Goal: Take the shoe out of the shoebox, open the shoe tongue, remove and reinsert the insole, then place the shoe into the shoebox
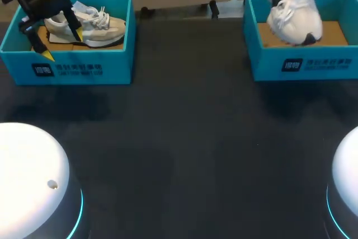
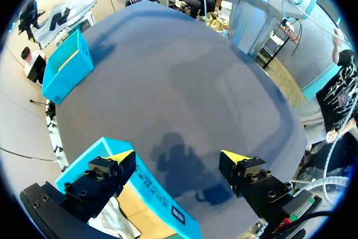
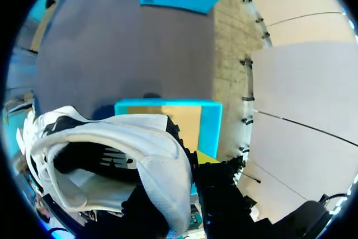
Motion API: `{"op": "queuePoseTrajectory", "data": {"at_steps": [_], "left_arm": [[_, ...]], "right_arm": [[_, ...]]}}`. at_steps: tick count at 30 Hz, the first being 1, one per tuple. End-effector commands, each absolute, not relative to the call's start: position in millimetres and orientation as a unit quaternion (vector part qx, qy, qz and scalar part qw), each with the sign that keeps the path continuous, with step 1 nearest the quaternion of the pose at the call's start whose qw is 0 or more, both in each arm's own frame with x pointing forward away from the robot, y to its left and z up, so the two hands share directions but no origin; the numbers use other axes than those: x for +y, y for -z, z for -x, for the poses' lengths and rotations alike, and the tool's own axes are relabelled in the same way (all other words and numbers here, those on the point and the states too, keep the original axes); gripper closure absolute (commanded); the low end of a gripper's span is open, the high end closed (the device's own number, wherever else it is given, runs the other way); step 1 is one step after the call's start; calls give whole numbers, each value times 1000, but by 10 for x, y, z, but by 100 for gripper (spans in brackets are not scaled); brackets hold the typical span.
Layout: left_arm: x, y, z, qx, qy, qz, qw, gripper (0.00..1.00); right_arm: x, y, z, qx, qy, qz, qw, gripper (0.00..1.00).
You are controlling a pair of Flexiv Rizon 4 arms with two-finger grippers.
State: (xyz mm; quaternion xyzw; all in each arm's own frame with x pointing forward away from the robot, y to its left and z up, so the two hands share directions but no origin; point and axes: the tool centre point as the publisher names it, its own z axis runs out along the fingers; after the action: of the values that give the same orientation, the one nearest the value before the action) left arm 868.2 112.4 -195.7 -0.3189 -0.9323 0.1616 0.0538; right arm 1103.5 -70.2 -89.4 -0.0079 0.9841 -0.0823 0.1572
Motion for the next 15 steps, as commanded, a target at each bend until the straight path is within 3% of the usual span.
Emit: {"op": "queuePoseTrajectory", "data": {"at_steps": [1, 15], "left_arm": [[1129, 1959, -8677, -933, -160, 319, 53, 0], [1129, 1959, -8677, -933, -160, 319, 53, 0]], "right_arm": [[-899, 870, -11278, 987, 77, 14, 137, 100], [-1331, 855, -11603, 983, 92, 42, 155, 100]]}}
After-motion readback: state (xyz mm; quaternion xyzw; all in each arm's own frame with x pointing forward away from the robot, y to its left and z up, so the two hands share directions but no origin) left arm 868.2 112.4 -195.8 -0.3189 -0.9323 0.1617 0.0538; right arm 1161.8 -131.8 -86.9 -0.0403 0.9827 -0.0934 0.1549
